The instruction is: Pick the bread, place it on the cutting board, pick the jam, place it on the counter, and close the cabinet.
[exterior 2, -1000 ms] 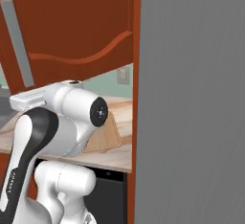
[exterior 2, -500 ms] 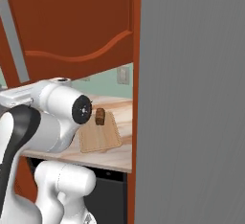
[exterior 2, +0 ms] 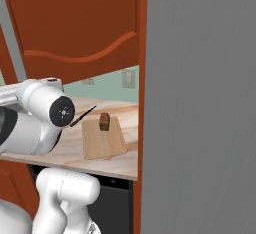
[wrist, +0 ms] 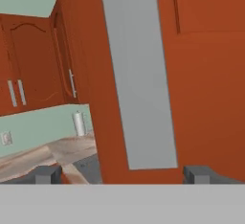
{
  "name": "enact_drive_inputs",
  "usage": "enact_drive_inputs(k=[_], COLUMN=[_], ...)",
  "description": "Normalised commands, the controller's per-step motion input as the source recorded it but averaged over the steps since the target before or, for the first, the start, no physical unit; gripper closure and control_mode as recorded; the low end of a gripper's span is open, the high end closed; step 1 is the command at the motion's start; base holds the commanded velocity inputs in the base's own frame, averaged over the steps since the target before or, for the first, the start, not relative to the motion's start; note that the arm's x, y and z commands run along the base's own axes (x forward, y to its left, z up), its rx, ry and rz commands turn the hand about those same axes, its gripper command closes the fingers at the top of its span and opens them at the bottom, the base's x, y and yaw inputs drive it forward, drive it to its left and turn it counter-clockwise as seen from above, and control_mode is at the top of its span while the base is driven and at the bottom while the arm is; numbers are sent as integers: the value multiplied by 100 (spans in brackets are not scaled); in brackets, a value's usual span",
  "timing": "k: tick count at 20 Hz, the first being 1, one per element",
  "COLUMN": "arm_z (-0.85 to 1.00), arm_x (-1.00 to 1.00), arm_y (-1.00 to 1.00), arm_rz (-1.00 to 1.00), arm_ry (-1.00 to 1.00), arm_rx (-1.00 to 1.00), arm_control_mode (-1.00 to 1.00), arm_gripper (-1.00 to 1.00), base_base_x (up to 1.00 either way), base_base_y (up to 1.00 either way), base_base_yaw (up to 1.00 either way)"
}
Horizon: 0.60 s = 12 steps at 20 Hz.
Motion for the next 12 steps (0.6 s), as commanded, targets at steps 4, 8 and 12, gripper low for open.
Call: enact_drive_inputs(k=[4,8,12], arm_z=[7,8,7], arm_x=[15,21,17], arm_y=[1,0,0], arm_rz=[-5,-2,-1], arm_ry=[-4,-4,-7], arm_rx=[3,3,0], arm_control_mode=[-100,-100,-100], arm_gripper=[-100,-100,-100], base_base_x=[0,0,0], base_base_y=[0,0,0], base_base_yaw=[0,0,0])
